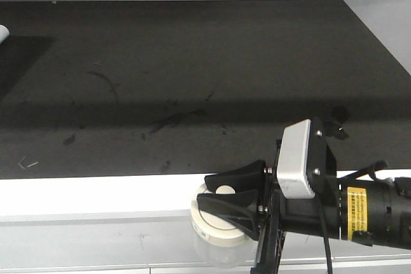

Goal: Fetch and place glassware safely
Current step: 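Close the right gripper on the jar's white lid and lift it out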

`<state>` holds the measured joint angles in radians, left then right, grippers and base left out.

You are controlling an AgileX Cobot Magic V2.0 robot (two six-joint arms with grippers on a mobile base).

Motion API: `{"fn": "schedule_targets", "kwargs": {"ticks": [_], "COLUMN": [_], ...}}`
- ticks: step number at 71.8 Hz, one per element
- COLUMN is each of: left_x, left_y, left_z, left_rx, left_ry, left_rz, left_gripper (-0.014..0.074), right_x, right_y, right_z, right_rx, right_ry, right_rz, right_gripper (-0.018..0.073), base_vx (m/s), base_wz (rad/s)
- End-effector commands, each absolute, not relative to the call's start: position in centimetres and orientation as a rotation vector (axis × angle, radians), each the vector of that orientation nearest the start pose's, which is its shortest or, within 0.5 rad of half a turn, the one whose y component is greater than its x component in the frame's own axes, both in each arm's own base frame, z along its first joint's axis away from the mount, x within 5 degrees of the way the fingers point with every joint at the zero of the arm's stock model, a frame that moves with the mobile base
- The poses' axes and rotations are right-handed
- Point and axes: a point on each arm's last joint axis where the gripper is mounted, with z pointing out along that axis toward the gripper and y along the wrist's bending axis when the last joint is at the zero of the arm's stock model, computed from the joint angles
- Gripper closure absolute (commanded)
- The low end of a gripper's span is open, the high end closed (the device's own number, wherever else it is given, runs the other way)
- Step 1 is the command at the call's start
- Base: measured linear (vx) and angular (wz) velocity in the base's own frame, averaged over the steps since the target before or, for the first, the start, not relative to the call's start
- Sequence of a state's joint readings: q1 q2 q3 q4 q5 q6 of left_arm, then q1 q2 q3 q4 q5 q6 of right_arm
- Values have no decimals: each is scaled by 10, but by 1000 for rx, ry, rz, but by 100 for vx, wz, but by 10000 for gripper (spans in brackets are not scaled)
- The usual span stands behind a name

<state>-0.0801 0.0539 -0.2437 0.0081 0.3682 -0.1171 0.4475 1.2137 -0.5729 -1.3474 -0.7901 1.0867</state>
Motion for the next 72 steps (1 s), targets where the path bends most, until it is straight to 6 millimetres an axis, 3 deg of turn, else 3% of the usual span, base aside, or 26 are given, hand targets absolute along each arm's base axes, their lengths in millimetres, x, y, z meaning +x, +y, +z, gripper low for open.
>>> {"fn": "schedule_targets", "kwargs": {"ticks": [1, 50, 72], "left_x": [45, 45, 45], "left_y": [-4, -4, -4], "left_z": [273, 273, 272], "left_rx": [-26, -26, -26], "left_ry": [1576, 1576, 1577], "left_rz": [-159, -159, -159], "left_gripper": [603, 603, 603], "right_x": [172, 175, 175], "right_y": [154, 153, 153], "right_z": [285, 287, 287], "right_rx": [-995, -983, -982], "right_ry": [1492, 1463, 1463], "right_rz": [966, 934, 935], "right_gripper": [560, 560, 560], "base_vx": [0, 0, -9], "base_wz": [0, 1, 34]}}
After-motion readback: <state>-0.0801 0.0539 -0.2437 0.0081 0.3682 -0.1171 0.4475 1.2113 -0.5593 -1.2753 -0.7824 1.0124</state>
